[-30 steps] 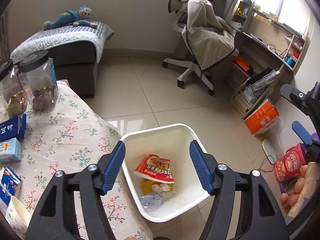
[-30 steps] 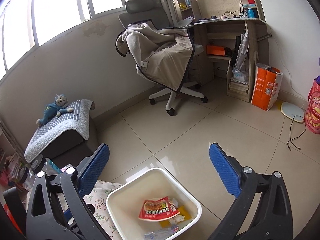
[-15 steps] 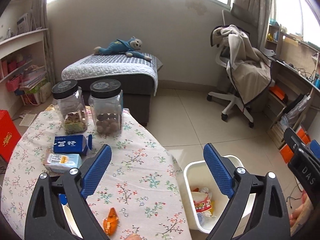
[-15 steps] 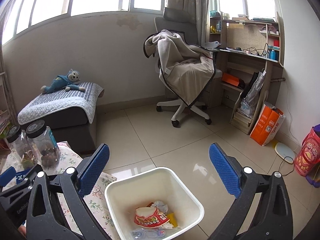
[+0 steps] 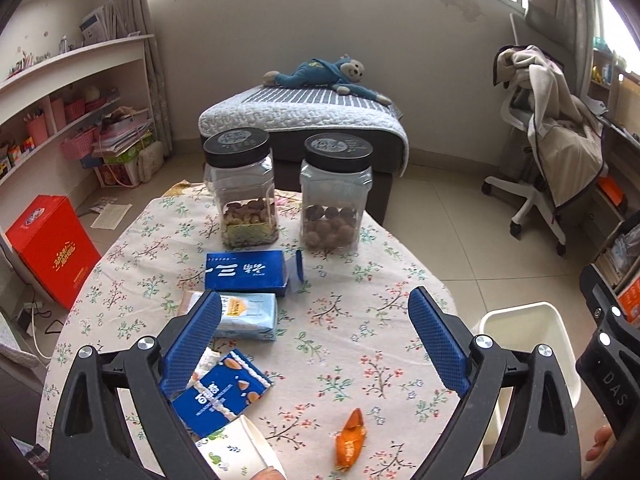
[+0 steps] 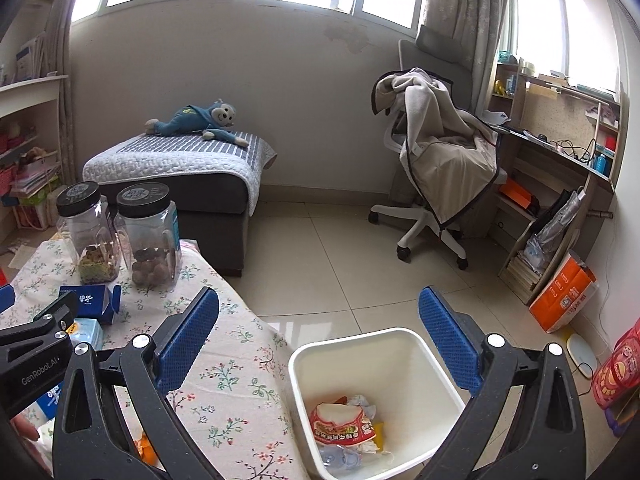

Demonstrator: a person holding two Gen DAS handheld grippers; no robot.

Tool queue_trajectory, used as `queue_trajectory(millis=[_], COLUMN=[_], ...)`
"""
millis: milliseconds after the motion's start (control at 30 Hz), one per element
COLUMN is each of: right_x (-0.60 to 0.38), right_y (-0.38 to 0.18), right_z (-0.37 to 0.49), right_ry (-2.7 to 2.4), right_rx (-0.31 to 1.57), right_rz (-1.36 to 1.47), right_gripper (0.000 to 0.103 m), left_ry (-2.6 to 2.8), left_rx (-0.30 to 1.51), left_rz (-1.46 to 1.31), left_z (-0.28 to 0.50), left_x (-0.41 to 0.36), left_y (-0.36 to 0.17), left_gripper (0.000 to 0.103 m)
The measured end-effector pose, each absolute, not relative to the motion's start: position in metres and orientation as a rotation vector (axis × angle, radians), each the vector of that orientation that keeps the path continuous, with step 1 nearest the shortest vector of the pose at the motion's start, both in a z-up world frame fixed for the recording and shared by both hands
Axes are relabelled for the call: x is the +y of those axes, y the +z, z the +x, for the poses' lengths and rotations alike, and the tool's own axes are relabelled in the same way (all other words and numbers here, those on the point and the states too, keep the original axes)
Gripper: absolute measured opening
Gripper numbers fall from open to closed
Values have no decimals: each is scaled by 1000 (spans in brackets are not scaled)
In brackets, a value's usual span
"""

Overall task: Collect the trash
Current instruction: 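Move both tools back over the table, then grasp the white tissue bundle with the left gripper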

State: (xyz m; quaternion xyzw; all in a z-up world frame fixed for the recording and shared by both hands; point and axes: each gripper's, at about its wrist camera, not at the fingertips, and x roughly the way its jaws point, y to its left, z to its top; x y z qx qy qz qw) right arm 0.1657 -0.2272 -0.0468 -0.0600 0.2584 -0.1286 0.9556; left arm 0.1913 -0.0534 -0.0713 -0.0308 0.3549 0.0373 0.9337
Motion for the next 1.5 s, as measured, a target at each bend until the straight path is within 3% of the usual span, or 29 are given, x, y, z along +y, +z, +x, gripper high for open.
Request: queue_trajectory(millis=[433,633,967,1367,1467,1500], right_x=[-160,-140,-133,-142,-142,-141], right_y=[-83,-103,-119,-126,-129,-130], right_z=[193,205,212,216,217,218], right_ry=[-65,-3,35,41,68,85], right_rx=[693,786,864,912,934,947], right_rz=[-179,-215,-232,-220,-203,-193], right_gripper=[96,96,96,96,96,96], left_ry=[138,140,25,-188,-167,-184], left_rx=[1196,1310,1294,1437,1406,1402], left_rz=[-72,81,60,48,106,94], left_z=[227,231,236,239,236,235], left_x=[84,114,117,79,71,70], left_y=[-162,-191,-190,-228,-225,-222], left_gripper=[91,89,86,84,66,47])
